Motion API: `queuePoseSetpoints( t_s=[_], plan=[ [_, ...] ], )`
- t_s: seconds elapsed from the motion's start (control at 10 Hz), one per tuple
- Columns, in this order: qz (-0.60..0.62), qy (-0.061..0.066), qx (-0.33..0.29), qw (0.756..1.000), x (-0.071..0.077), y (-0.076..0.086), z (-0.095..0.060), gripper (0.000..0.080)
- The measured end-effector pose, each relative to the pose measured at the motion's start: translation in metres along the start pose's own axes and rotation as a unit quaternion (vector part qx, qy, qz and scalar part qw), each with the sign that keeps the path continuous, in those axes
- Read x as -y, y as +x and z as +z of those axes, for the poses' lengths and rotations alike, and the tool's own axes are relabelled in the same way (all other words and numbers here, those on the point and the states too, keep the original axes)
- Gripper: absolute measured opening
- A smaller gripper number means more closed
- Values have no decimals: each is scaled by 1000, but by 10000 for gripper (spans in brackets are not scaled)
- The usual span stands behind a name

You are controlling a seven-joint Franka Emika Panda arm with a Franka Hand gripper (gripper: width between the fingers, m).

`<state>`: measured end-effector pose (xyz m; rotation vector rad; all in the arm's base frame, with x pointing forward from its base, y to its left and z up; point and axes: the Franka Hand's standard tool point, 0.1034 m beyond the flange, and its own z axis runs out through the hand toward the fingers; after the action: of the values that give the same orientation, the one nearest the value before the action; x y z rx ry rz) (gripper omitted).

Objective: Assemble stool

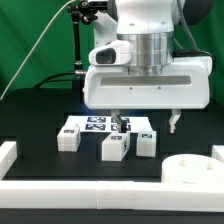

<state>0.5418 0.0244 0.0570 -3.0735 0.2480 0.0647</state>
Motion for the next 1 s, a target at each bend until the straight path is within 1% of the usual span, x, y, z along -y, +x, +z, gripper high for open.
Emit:
queuePoseSetpoints(
  t_s=[0.1, 0.2, 0.3, 0.4, 0.5, 0.6, 0.7, 0.8, 1.0],
  plan=[
    [-1, 0, -1, 1000, 1, 0, 0, 649],
    [-1, -1, 12, 1000, 0, -4, 2, 649],
    [0, -5, 55, 998, -1, -11, 6, 649],
    [-2, -6, 74, 997, 3, -9, 6, 649],
    [-7, -7, 115, 993, 5, -11, 5, 649],
    [-20, 0, 140, 990, 11, -9, 5, 649],
    [-27, 1, 181, 983, 14, -11, 5, 649],
    [-26, -1, 219, 975, 12, -11, 6, 649],
    [-26, -5, 294, 955, 11, -19, 8, 649]
  ],
)
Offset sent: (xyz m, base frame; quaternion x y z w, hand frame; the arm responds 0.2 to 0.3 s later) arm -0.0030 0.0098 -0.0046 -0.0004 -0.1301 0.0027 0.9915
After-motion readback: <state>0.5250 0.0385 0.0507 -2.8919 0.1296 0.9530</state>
